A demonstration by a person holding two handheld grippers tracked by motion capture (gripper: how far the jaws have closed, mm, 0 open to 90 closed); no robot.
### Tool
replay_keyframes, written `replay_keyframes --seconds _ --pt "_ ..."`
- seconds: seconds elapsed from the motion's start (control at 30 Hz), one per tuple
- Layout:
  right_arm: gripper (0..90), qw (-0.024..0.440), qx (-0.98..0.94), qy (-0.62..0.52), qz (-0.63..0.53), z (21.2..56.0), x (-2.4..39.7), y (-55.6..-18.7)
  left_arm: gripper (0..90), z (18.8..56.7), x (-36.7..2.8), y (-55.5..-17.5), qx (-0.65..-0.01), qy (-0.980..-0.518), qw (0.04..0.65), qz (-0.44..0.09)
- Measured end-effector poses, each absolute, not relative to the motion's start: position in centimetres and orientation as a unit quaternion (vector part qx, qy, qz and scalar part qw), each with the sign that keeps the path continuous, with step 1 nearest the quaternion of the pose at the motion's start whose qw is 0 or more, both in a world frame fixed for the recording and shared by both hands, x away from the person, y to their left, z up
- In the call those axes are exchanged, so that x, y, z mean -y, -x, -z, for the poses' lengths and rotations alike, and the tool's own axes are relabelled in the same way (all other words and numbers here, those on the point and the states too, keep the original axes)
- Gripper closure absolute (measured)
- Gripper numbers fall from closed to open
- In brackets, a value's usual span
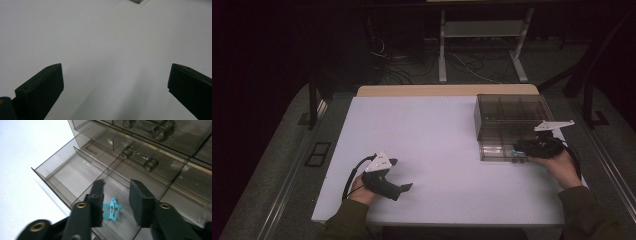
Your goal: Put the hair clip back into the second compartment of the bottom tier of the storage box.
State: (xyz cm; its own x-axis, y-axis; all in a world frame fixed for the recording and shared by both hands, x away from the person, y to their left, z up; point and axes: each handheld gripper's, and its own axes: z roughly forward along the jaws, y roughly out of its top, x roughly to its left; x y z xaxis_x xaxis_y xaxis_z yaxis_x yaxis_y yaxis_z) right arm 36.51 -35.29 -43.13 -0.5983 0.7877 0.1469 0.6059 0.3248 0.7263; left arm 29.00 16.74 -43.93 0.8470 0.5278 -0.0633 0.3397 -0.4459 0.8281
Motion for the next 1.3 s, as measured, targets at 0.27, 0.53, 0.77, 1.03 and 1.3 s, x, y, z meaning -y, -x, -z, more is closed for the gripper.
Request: replay_keyframes --seconds 0.27,0.53,0.77,1.03,1.3 --pt "49.4 0.122 -0.798 -0.43 -0.404 43.0 35.3 -36.2 0.0 44.0 -16.7 -29.1 -0.261 -0.843 0.46 -0.1" --pt "35.9 0.139 -0.79 -0.436 -0.408 42.7 35.2 -36.0 0.0 44.0 -16.7 -29.0 -0.261 -0.844 0.458 -0.102" --pt "33.8 0.14 -0.788 -0.435 -0.413 42.5 35.2 -35.7 0.0 44.0 -16.7 -29.0 -0.26 -0.845 0.456 -0.104" --pt "32.3 0.137 -0.789 -0.431 -0.415 42.3 34.7 -35.3 0.0 44.0 -16.8 -28.9 -0.26 -0.843 0.459 -0.11" --pt "31.8 0.142 -0.793 -0.421 -0.417 41.5 33.9 -34.4 0.0 43.9 -17.1 -28.9 -0.265 -0.838 0.463 -0.113"
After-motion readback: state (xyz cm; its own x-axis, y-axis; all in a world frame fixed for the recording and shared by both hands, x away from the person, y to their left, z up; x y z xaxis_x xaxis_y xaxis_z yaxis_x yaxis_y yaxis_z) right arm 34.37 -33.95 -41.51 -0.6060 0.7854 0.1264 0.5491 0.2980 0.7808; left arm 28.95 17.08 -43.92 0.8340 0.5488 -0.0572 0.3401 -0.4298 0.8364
